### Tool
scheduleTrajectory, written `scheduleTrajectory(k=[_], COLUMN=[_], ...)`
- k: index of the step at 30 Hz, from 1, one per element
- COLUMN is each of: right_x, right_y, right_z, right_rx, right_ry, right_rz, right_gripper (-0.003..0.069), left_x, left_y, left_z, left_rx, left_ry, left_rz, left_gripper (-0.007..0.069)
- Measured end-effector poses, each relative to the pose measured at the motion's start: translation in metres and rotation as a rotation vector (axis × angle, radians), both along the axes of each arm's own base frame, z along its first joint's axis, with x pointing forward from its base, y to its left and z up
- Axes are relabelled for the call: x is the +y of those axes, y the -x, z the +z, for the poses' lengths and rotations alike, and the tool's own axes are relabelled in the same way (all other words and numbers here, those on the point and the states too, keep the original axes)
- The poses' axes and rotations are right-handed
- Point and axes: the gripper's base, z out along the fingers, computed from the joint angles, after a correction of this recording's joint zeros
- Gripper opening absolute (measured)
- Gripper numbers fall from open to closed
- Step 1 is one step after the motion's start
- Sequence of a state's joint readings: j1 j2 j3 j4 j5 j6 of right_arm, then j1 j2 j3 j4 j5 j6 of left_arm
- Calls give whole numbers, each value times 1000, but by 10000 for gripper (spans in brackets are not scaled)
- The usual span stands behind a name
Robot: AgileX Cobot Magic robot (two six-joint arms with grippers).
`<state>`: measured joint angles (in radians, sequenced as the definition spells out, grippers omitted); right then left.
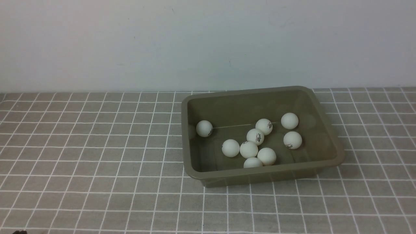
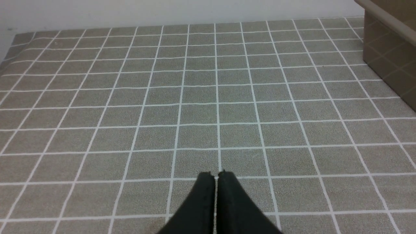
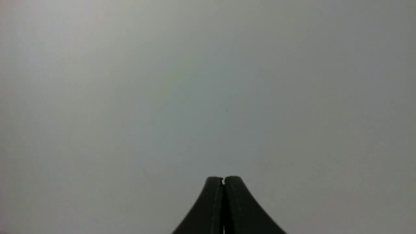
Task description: Put the table tennis balls into the box on the grey coffee tablecloth.
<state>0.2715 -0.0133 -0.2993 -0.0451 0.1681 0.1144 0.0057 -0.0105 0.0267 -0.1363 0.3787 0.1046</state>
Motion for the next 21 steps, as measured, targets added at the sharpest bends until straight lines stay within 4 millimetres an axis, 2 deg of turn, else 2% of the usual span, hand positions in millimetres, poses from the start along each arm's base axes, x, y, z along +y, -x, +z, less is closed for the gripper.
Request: scheduleTrajectory(k=[1,2,6,7,8,9,10,21], right_x=[0,0,-5,-5,-8,-8,-10,-10], right_y=[-6,-7,-24,-24,-28,-28,-29,-29], right_z=[-14,-16,-77,-80,-107,-107,-121,-124], right_rx=[75,80,348,360,459,461,517,529], right_ry=[50,56,144,145,155,155,153,111], right_rz=[-44,-45,-217,-223,-272,-272,-296,-300], right_gripper=[-15,-15,-15,-15,-15,-15,-15,-15], left_x=[0,0,0,0,0,0,0,0], left_y=[0,0,0,0,0,0,0,0], left_z=[0,0,0,0,0,0,0,0], left_rx=[0,0,0,0,0,0,0,1], left_ry=[0,0,0,0,0,0,0,2], left_rz=[0,0,0,0,0,0,0,-1], left_gripper=[-5,-5,-5,-5,-5,-5,-5,-5])
